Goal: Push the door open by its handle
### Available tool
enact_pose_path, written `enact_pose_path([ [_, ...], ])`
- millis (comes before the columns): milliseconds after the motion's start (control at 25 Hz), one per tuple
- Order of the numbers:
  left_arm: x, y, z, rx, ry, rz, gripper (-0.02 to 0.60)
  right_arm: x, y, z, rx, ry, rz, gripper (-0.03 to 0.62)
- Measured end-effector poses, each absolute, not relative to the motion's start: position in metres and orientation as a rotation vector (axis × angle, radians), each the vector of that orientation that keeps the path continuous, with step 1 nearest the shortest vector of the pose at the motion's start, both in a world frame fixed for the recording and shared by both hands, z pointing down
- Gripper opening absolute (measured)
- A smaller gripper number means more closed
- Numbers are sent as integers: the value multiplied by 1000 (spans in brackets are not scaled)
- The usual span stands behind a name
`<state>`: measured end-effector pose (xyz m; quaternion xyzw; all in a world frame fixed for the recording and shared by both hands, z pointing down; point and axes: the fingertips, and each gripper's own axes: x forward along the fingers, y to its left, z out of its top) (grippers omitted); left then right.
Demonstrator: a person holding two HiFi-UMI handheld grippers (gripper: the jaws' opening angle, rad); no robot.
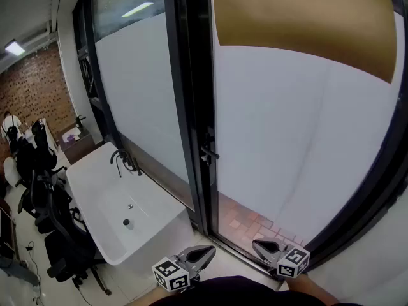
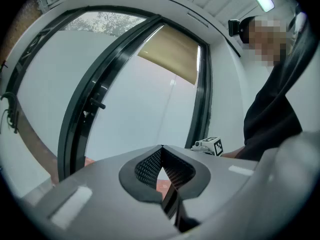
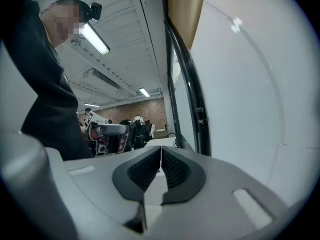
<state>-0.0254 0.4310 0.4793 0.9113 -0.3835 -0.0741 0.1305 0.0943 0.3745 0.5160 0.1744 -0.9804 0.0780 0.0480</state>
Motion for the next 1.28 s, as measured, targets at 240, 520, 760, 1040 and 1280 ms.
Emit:
enact_pose_path([
  [240,6,415,481,2639,-1112,-193,0,120,363,513,507,-3005,205,0],
  [520,-2,373,475,2647,-1133,-170,0,117,323,521,512,-2991,207,0],
  [760,-79,299,468,2680,-1150,-221,0,41,248,519,504,-2953,137,62],
  [1040,-174,195,449,2801,-975,-201,0,-75,121,463,665,-2904,26,104],
  [1280,-186,137,424,2880,-838,-170,0,-105,51,418,778,-2752,-125,118],
])
